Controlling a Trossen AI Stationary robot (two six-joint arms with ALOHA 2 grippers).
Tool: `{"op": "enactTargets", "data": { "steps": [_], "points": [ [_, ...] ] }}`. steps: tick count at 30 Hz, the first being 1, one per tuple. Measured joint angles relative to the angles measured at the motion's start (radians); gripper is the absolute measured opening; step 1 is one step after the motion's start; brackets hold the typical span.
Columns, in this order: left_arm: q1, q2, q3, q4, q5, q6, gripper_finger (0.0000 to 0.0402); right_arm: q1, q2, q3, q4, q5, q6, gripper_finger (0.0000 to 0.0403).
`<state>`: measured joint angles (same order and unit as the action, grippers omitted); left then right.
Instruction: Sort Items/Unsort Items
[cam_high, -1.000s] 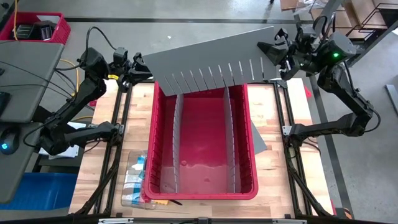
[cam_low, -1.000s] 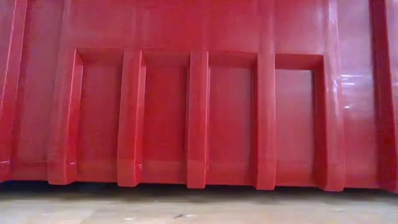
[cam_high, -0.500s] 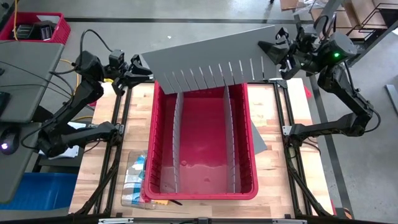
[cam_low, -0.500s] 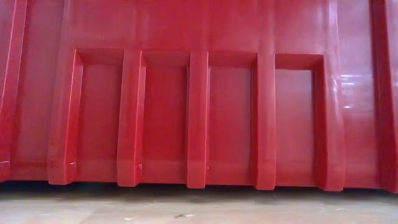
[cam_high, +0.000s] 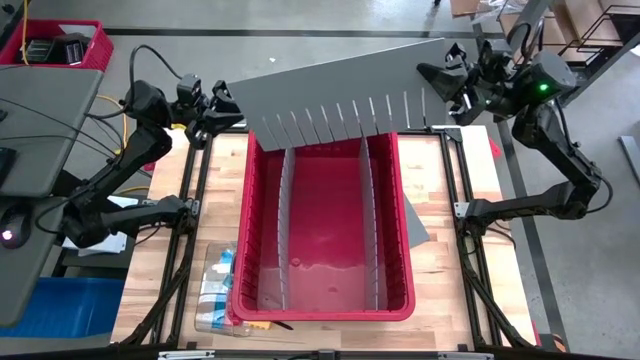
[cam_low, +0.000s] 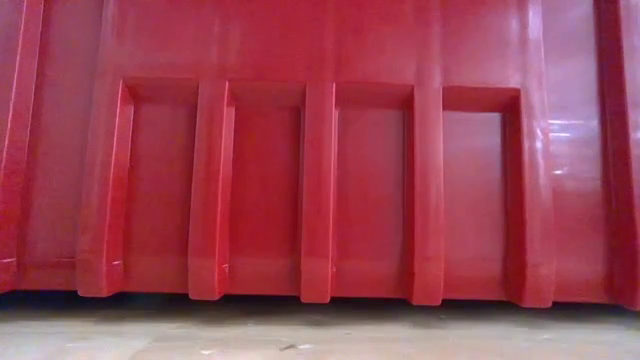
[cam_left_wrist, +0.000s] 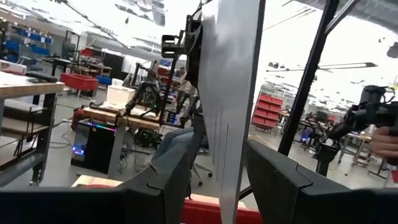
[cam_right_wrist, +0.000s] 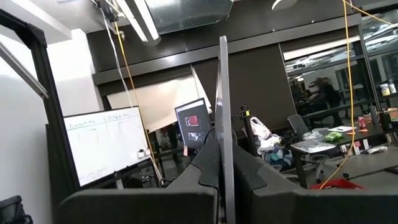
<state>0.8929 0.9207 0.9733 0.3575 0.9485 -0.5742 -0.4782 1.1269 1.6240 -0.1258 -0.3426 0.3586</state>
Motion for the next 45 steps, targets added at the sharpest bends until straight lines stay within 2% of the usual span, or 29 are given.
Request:
{"op": "enactTargets", "data": {
  "steps": [5,16,24,37,41,45],
  "points": [
    [-0.022,-0.002,0.0,0.034,0.002,-0.024,0.0152,0.0,0.01,0.0,0.003,0.003,0.0,0.0],
    [0.031,-0.044,0.0,-0.052,0.023,-0.02,0.0152,0.0,0.004,-0.002,0.024,-0.005,0.0,0.0],
    [0.01,-0.043,0.0,-0.045,0.009,-0.018,0.0152,0.0,0.007,-0.002,0.027,-0.004,0.0,0.0],
    [-0.032,0.004,0.0,0.061,-0.04,-0.017,0.0151,0.0,0.025,-0.002,0.012,-0.004,0.001,0.0],
    [-0.032,0.003,0.0,0.106,-0.047,-0.017,0.0131,0.0,0.03,-0.002,-0.012,-0.006,-0.001,0.0],
    [-0.032,0.008,0.0,0.107,-0.024,0.0,0.0079,0.0,0.036,-0.002,-0.014,-0.007,-0.008,0.0]
  ]
}}
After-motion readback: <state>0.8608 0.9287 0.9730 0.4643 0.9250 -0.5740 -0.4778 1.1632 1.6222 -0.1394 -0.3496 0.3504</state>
